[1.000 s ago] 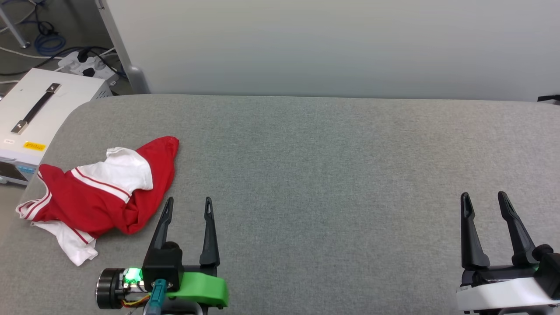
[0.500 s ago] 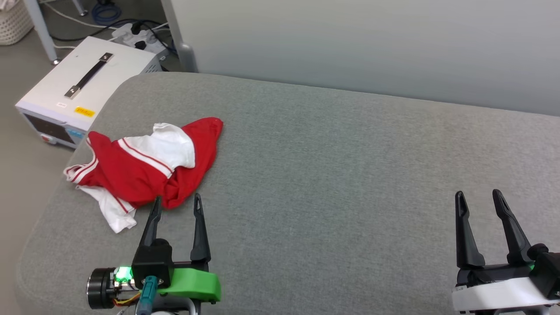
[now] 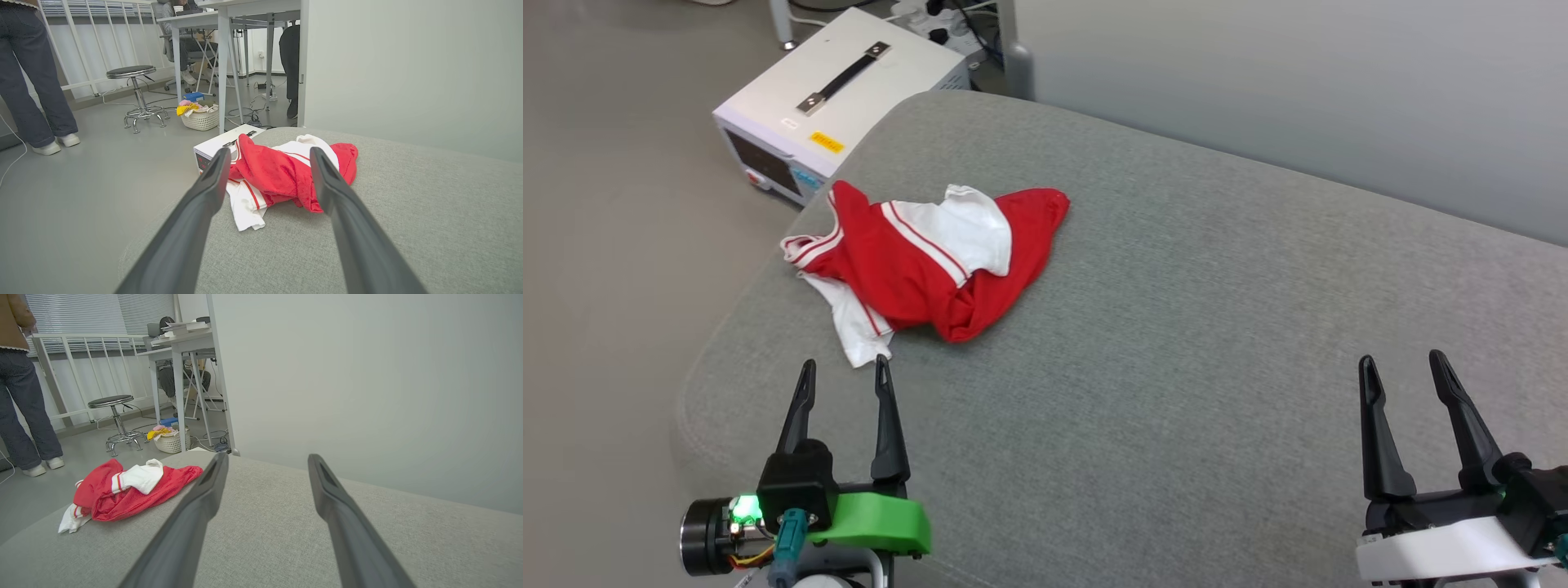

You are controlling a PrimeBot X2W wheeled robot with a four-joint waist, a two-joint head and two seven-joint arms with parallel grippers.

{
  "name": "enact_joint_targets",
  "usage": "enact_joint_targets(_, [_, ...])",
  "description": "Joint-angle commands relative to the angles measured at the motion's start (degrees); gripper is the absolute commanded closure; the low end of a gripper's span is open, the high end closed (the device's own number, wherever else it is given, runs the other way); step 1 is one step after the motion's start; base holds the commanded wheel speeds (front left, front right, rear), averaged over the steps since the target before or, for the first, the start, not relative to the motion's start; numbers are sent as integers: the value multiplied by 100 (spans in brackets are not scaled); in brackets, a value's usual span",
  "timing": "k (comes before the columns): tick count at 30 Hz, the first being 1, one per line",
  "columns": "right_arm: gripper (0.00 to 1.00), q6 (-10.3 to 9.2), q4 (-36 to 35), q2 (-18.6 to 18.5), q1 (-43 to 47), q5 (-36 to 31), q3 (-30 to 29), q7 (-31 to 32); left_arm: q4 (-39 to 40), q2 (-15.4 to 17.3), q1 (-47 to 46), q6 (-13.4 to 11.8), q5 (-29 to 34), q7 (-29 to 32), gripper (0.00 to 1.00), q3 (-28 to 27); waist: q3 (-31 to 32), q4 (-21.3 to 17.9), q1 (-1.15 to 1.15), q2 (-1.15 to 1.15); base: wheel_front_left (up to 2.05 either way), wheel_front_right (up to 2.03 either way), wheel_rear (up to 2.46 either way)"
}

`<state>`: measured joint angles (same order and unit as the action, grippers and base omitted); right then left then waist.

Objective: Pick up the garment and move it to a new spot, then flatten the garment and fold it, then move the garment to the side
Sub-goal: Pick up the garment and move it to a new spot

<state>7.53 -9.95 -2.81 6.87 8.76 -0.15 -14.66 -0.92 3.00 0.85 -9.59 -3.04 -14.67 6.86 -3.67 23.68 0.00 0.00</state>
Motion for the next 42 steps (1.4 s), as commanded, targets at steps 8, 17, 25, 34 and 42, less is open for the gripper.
enact_joint_targets(8, [0,-4,-24,-7,-40,-68,73,-34,-7,-12,20,-53,-109,-33,0,-49,-61,1029,0,0,0,0,0])
enact_joint_targets(17, [0,-4,3,-7,-78,-106,169,-34,-32,-12,63,-51,-273,-33,0,-135,-85,1155,0,0,0,0,0])
enact_joint_targets(25, [0,-4,-26,-7,-152,-205,256,-34,-104,2,-561,418,-283,-33,0,-461,-244,856,0,0,0,0,0])
enact_joint_targets(34, [0,-4,-282,-7,-647,-586,316,-34,-664,255,-2335,1319,-583,-33,0,-1239,-1104,180,0,0,0,0,0])
enact_joint_targets(42, [0,-4,-532,-22,-1117,-876,322,-34,-1808,892,-3954,1684,-1176,220,0,-1134,-1921,-264,0,0,0,0,0])
